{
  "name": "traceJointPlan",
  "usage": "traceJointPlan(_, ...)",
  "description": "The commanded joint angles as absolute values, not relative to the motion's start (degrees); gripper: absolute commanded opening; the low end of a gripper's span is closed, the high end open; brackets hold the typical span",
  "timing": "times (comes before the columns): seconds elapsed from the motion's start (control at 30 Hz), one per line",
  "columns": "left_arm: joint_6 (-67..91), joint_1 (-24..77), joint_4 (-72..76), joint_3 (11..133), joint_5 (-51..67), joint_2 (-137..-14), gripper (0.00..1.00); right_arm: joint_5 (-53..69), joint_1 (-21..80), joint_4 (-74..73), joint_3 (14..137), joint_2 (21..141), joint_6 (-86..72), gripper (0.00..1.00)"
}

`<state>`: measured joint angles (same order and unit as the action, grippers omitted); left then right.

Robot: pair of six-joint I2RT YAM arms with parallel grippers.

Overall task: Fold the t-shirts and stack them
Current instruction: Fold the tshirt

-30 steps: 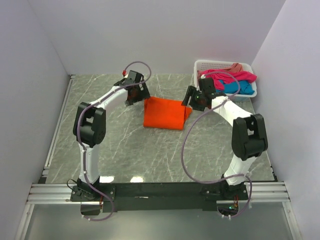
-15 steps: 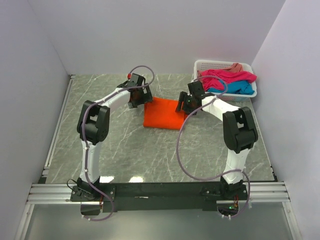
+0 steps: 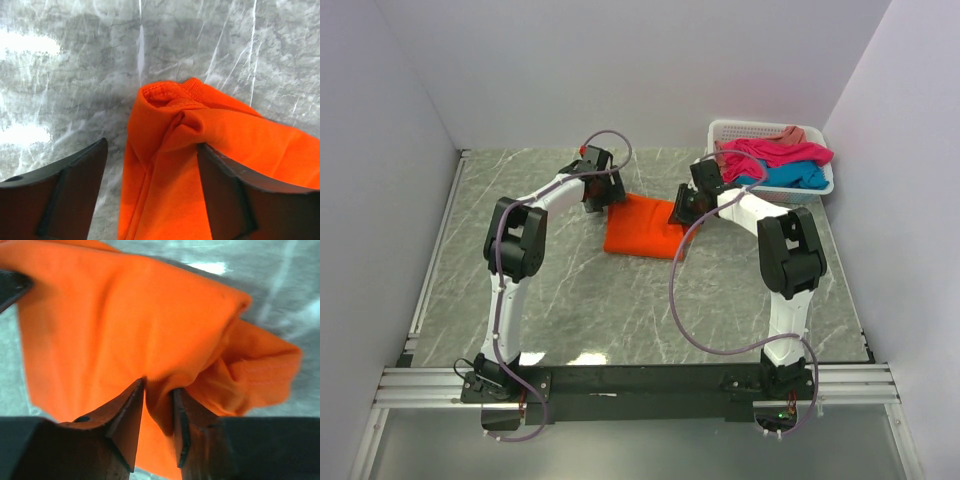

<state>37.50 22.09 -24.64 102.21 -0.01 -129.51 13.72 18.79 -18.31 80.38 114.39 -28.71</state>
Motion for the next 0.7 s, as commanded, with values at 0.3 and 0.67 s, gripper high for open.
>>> traceJointPlan(0.3, 35.2, 21.9, -23.0, 103.4, 2.6, -133.0, 0.63, 0.3, 18.5, -24.1, 79.7, 109.6, -25.8, 0.59)
traceJointPlan(0.67, 34.9, 21.9, -22.1, 101.5, 3.5, -132.8, 0.44, 5.7, 18.7, -23.2, 82.5, 117.2, -26.9, 0.61)
